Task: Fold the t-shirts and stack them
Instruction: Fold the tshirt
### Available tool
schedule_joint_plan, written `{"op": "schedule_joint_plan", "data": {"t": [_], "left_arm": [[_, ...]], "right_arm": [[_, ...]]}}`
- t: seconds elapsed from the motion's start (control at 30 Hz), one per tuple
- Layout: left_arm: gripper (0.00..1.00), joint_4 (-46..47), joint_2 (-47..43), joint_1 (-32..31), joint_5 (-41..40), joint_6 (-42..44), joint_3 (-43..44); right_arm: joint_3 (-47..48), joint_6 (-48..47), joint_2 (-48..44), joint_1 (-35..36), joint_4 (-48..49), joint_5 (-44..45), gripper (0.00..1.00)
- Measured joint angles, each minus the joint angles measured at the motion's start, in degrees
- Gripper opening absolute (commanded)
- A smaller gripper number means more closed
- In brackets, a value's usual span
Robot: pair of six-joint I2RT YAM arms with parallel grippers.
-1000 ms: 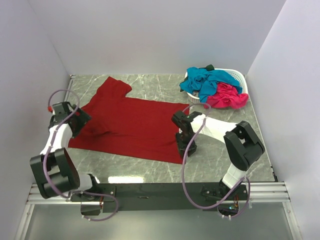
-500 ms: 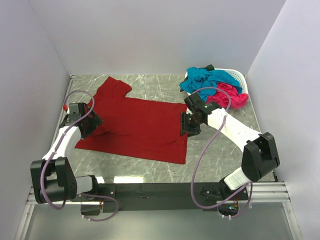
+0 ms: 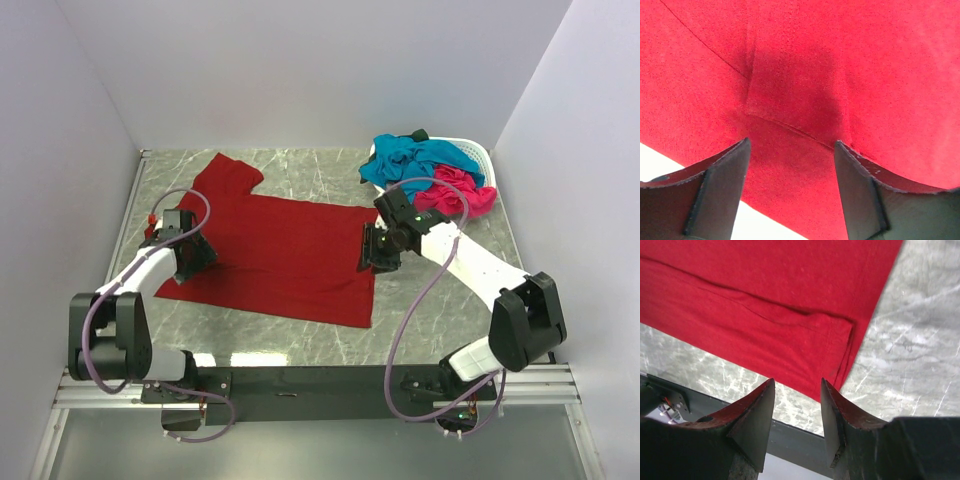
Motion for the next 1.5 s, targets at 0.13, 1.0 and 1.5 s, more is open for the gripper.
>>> {"op": "schedule_joint_plan", "data": {"t": [0.13,1.0,1.5], "left_arm": [[0.71,-0.15,2.58,-0.33,-1.86,0.28,1.20],[0.44,1.49,7.63,-0.33,-6.03,0.13,3.67],[0.41,1.18,5.31,0.02,-6.05,0.00,3.37]], "right_arm": [[-2.12,0.94,-1.25,-0.02,0.15,-0.22,0.49],[-2.10,1.11,-0.33,-0.02,0.20,-0.15,0.48],[-2.10,1.11,-0.31,-0.04,0.07,0.02,0.48]]}}
